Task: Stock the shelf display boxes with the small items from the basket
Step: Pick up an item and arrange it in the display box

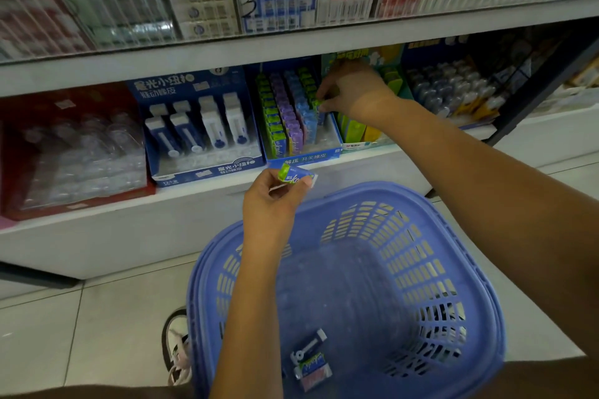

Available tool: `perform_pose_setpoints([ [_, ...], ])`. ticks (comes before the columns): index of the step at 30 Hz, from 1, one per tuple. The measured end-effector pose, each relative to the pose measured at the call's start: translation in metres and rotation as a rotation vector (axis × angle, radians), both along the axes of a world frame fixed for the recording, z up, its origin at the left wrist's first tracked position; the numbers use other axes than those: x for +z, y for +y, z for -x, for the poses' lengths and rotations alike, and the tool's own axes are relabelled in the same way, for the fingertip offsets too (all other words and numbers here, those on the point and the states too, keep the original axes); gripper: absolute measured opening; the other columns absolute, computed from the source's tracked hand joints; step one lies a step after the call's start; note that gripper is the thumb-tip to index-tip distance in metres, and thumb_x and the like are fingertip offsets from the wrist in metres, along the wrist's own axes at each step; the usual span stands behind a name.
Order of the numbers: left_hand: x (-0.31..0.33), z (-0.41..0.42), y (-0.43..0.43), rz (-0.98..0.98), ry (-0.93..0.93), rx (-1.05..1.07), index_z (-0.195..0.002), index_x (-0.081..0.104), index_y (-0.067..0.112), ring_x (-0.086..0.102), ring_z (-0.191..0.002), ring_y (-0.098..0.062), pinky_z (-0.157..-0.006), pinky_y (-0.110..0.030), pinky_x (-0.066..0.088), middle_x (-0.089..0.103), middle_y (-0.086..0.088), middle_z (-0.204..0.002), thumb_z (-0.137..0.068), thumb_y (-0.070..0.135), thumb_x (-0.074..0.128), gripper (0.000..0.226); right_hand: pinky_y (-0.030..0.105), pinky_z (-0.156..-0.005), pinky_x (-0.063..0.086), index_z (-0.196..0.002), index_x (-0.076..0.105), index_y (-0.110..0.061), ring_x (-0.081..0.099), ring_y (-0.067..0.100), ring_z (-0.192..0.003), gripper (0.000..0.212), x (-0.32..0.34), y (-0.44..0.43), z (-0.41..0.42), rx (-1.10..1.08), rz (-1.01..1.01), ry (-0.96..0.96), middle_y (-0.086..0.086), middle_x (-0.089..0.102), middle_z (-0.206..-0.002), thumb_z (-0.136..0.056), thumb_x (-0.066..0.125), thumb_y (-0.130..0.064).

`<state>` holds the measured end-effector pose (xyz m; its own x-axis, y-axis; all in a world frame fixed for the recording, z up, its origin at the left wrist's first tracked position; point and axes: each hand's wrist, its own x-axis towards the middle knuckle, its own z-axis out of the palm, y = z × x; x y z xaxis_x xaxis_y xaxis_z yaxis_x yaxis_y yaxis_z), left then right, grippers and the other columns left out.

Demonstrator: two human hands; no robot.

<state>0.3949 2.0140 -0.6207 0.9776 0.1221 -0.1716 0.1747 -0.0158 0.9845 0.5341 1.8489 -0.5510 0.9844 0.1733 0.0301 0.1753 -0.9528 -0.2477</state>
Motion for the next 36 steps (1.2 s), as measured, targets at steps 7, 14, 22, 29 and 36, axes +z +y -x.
perform_pose_setpoints([
  [7,0.012,0.004,-0.007,0.008,-0.077,-0.039,-0.079,0.053,0.013,0.069,-0.082,-0.032,-0.079,-0.043,0.054,0.071,-0.018,-0.086,-0.083,0.01,0.069,0.017,0.007,-0.073,0.05,-0.095,0.071,-0.026,0.063,-0.007,-0.079,0.017,0.027,0.01,0.076,0.285,-0.522,0.365,-0.019,0.07,-0.087,-0.079,0.074,-0.03],
  [14,0.018,0.003,-0.016,-0.351,-0.263,-0.147,-0.118,0.06,0.024,0.059,-0.1,0.0,-0.091,-0.02,0.047,0.065,0.014,-0.113,-0.093,0.028,0.058,0.026,0.007,-0.063,0.05,-0.093,0.069,-0.014,0.066,-0.003,-0.066,0.014,0.031,-0.015,0.082,0.148,-0.664,0.239,-0.003,0.07,-0.082,-0.08,0.074,-0.016],
  [22,0.006,-0.016,-0.015,-0.81,-0.243,-0.267,-0.141,0.042,0.014,0.034,-0.136,-0.018,-0.108,-0.027,0.029,0.042,-0.003,-0.146,-0.095,0.024,0.053,0.049,0.001,-0.056,0.045,-0.103,0.066,-0.001,0.056,0.007,-0.064,0.02,0.008,-0.016,0.036,-0.037,-0.509,0.124,0.002,0.061,-0.079,-0.084,0.069,-0.006],
  [29,-0.003,-0.016,-0.017,-0.908,-0.233,-0.284,-0.147,0.032,0.012,0.023,-0.14,-0.018,-0.112,-0.025,0.021,0.033,0.0,-0.15,-0.093,0.024,0.054,0.059,0.006,-0.067,0.041,-0.103,0.067,-0.008,0.056,0.009,-0.084,0.017,-0.009,-0.011,0.016,0.0,-0.391,0.033,0.007,0.068,-0.097,-0.087,0.066,-0.014],
  [36,-0.007,-0.016,-0.013,-0.908,-0.265,-0.31,-0.148,0.029,0.013,0.02,-0.141,-0.015,-0.113,-0.022,0.018,0.029,0.002,-0.152,-0.094,0.023,0.055,0.061,0.012,-0.075,0.042,-0.105,0.068,-0.015,0.059,0.008,-0.088,0.018,-0.005,-0.011,0.012,0.034,-0.292,0.017,0.002,0.068,-0.099,-0.087,0.066,-0.018],
])
